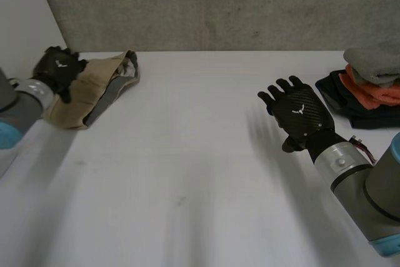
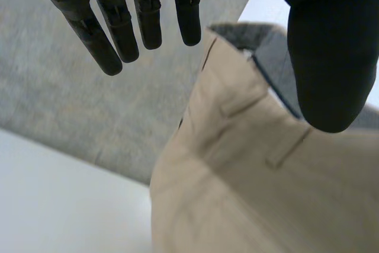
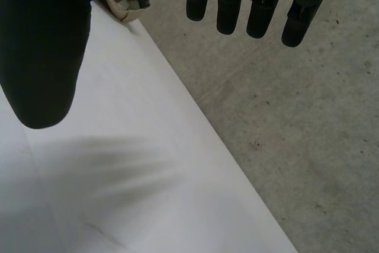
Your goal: Fold the laundry.
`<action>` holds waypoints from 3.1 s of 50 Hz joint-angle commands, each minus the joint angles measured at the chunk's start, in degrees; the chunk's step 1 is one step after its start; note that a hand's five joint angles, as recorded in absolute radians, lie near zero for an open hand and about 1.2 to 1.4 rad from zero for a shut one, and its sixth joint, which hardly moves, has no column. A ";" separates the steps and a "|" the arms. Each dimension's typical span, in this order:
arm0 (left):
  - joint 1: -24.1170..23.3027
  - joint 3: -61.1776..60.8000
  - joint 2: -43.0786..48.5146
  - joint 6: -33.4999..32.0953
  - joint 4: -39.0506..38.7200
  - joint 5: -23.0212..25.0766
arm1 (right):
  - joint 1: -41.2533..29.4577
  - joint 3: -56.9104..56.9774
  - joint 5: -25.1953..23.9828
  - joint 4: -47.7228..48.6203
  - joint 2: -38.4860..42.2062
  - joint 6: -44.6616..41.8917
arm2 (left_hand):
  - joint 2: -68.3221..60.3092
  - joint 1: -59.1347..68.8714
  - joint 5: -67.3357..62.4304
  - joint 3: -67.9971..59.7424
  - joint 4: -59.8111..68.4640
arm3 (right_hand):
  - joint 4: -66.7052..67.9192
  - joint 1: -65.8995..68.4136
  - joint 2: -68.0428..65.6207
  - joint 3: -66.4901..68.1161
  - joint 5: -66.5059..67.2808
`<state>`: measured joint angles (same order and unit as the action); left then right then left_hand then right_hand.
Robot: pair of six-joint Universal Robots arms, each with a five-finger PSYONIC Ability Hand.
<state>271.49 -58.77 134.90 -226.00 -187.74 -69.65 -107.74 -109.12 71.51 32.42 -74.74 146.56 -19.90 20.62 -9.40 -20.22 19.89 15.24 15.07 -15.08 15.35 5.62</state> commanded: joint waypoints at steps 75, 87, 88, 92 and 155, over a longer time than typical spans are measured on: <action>-48.67 -14.35 -12.48 27.54 -8.26 -5.75 | 17.12 6.72 7.33 -4.73 -0.33 8.83 | -60.10 59.38 -60.60 -59.78 60.11 | 1.32 1.49 -1.48 1.21 0.94; -54.68 -13.56 -11.83 19.71 -3.25 -22.61 | 17.13 11.03 7.68 -12.90 3.46 8.92 | 3.11 -3.83 2.61 3.43 -3.10 | 0.48 0.65 -0.64 0.37 0.11; -53.97 -13.82 -13.25 19.80 -3.25 -23.68 | 16.78 11.12 7.68 -13.52 3.28 8.92 | 3.29 -4.02 2.80 3.61 -3.28 | -0.19 -0.02 0.02 -0.30 -0.56; -49.40 -16.63 -19.14 20.33 -2.55 -27.46 | 14.85 11.64 7.42 -16.42 2.67 9.19 | 4.80 -5.53 4.31 5.12 -4.79 | -2.04 -1.88 1.88 -2.15 -2.42; -18.01 -46.78 -23.27 8.12 -5.09 -15.07 | -8.01 0.48 7.86 -23.01 -1.82 4.35 | -60.10 59.38 -60.60 -59.78 60.11 | 64.76 64.93 -64.92 64.65 64.38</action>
<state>253.84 -105.64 112.21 -215.47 -190.36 -83.10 -115.72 -109.15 78.87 10.44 -74.98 149.74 -55.22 56.83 -44.93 -55.10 55.37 68.20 59.67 -66.90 67.47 57.64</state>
